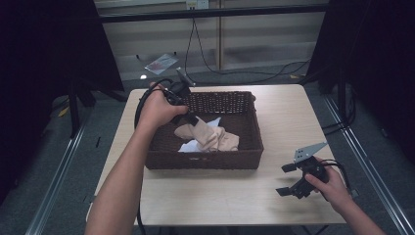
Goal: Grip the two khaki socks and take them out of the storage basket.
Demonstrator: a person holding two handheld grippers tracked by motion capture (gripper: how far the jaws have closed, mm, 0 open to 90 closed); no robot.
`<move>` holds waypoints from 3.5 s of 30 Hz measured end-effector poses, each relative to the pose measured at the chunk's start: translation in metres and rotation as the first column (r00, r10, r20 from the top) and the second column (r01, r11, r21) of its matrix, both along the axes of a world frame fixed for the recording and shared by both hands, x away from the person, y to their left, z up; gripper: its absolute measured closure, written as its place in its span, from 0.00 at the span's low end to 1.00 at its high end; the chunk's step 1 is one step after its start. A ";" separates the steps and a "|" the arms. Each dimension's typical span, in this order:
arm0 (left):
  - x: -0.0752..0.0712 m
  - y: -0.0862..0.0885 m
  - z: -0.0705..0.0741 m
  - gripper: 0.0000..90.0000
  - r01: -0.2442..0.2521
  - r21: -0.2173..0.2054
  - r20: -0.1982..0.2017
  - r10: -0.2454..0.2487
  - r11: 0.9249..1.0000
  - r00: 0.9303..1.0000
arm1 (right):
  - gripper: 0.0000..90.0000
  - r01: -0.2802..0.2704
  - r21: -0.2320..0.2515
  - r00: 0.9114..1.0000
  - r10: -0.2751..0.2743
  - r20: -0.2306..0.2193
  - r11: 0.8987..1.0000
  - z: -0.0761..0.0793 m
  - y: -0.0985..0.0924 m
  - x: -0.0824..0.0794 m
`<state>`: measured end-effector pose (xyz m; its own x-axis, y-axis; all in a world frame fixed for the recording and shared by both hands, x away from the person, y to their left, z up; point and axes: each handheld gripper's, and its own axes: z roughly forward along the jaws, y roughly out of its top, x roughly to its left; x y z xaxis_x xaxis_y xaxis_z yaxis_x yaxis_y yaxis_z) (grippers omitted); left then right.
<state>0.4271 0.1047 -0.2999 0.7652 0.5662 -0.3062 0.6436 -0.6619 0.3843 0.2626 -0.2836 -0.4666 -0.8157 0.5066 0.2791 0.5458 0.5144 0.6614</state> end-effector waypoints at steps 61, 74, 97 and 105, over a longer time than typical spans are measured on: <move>-0.076 0.000 0.020 0.99 0.222 -0.033 -0.005 -0.223 0.974 0.975 | 0.02 0.000 0.008 1.000 0.000 0.004 1.000 0.002 0.000 -0.001; -0.095 -0.014 -0.013 0.99 0.284 -0.032 -0.021 -0.285 0.958 0.958 | 0.02 0.000 0.005 1.000 0.000 0.003 1.000 0.003 0.000 -0.001; -0.090 -0.023 -0.031 0.47 0.266 -0.028 0.034 -0.265 0.964 0.964 | 0.02 -0.003 0.006 1.000 0.003 0.004 1.000 0.004 0.000 -0.001; -0.066 -0.024 -0.036 0.24 0.198 -0.021 0.114 -0.194 0.980 0.974 | 0.02 -0.004 0.005 1.000 0.004 0.003 1.000 0.003 0.000 -0.001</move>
<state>0.3615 0.0810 -0.3354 0.8907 0.3929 -0.2288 0.4545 -0.7571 0.4692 0.2614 -0.2839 -0.4631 -0.8188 0.5017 0.2789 0.5414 0.5133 0.6659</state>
